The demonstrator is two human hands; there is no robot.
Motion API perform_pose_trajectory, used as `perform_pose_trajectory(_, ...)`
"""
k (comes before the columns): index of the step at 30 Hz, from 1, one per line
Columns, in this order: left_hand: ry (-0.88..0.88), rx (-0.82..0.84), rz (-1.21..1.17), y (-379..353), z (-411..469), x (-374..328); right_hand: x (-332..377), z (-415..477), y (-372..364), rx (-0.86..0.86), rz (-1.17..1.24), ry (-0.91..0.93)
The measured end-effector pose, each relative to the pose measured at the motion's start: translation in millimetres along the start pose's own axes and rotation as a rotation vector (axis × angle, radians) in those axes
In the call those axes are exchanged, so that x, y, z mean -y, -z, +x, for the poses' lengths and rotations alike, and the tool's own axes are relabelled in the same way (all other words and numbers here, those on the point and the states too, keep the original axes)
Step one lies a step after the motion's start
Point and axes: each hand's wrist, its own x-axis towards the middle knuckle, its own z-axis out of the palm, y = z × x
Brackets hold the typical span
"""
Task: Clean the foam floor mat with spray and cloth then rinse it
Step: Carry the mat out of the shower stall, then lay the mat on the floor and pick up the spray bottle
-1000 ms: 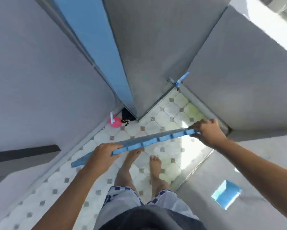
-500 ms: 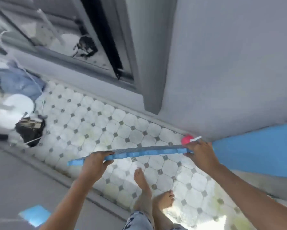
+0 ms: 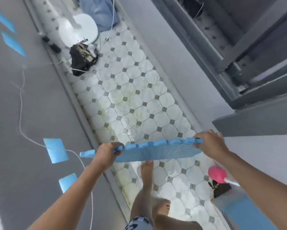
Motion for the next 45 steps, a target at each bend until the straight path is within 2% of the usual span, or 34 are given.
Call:
perform_pose_trajectory(5, -0.004, 0.023, -0.073, -8.2, 57.5, 21.2, 10.7, 74.8, -0.6, 0.001, -0.03, 0.022)
perform_pose_trajectory(13, -0.036, -0.167, -0.011, 5.8, 163.1, 25.7, 16.7, 214.6, 2.9, -0.251, -0.158, 0.149)
perform_pose_trajectory(18, 0.163, -0.309, 0.134, 10.3, 224.3, 37.4, 49.1, 304.3, -10.7, -0.255, -0.177, 0.25)
perform_pose_trajectory(24, 0.352, -0.267, 0.207, 15.5, 285.2, 55.4, 87.8, 382.7, -19.3, -0.21, -0.258, 0.331)
perform_pose_trajectory(27, 0.361, -0.248, 0.214, 12.4, 299.8, 61.0, 94.8, 401.7, -26.7, -0.17, -0.231, 0.311)
perform_pose_trajectory(32, 0.331, -0.337, 0.141, 0.3, 304.7, 53.3, 102.6, 386.3, -47.6, -0.189, 0.061, 0.289)
perform_pose_trajectory(37, 0.228, -0.259, 0.037, -50.1, 282.1, 7.8, 63.5, 297.6, -93.9, -0.159, 0.34, 0.237)
perform_pose_trajectory(42, 0.016, -0.078, -0.068, -136.8, 236.4, -64.2, -15.1, 163.1, -172.0, -0.181, 0.551, -0.027)
perform_pose_trajectory(45, -0.114, 0.115, -0.095, -192.1, 196.6, -105.0, -58.3, 71.4, -222.8, -0.165, 0.679, -0.313)
